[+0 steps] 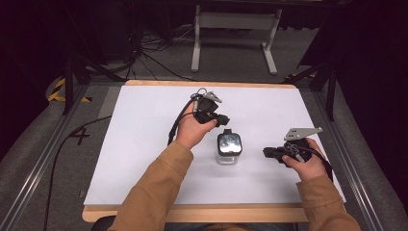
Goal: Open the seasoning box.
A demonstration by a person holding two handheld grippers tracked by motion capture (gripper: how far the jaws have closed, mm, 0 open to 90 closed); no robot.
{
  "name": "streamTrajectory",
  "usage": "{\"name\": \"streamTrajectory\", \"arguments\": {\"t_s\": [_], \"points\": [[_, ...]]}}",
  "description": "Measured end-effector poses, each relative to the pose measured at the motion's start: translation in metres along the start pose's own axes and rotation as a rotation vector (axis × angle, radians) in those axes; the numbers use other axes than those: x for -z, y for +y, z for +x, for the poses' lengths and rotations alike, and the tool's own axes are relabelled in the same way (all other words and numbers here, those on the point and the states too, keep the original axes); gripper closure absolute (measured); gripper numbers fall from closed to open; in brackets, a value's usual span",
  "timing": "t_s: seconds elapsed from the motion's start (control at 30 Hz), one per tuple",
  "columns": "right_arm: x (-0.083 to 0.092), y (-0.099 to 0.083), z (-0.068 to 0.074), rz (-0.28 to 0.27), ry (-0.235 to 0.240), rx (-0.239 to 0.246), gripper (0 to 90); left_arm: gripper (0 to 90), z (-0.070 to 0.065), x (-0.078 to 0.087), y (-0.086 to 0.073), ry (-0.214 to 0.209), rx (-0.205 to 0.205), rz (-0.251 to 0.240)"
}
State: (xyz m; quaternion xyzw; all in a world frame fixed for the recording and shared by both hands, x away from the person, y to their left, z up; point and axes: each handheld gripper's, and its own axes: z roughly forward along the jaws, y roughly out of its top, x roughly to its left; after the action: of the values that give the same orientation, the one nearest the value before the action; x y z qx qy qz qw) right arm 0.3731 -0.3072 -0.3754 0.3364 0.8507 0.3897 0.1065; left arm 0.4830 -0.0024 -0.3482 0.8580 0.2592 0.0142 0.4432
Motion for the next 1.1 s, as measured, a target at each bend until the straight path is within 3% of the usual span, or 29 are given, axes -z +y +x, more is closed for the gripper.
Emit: {"name": "streamTrajectory", "arguments": {"t_s": [0.2, 0.43, 0.6, 0.7, 0.87, 0.97, 1.1], "points": [[0.0, -0.001, -0.001, -0.002, 0.003, -0.006, 84.6, 81.6, 0.001, -0.009, -0.002, -0.016, 0.003, 0.036], [-0.001, 0.001, 0.002, -0.007, 0.011, 0.013, 84.7, 84.2, 0.0, -0.014, -0.003, -0.005, 0.002, 0.079], [-0.001, 0.0, 0.001, -0.003, 0.011, 0.014, 84.6, 85.9, -0.001, -0.015, -0.003, -0.006, 0.009, 0.077], [-0.002, 0.001, 0.001, -0.006, 0.013, 0.017, 84.6, 88.6, -0.002, -0.016, -0.003, 0.016, 0.002, 0.086], [-0.001, 0.0, 0.001, -0.005, 0.012, 0.013, 84.5, 88.2, -0.003, -0.015, -0.003, -0.021, 0.012, 0.078], [-0.002, 0.001, 0.001, -0.006, 0.013, 0.018, 84.0, 87.7, -0.006, -0.015, -0.003, -0.003, -0.009, 0.087], [-0.003, 0.001, 0.002, 0.0, 0.016, 0.014, 84.0, 89.3, -0.006, -0.015, -0.002, 0.002, 0.001, 0.09]]}}
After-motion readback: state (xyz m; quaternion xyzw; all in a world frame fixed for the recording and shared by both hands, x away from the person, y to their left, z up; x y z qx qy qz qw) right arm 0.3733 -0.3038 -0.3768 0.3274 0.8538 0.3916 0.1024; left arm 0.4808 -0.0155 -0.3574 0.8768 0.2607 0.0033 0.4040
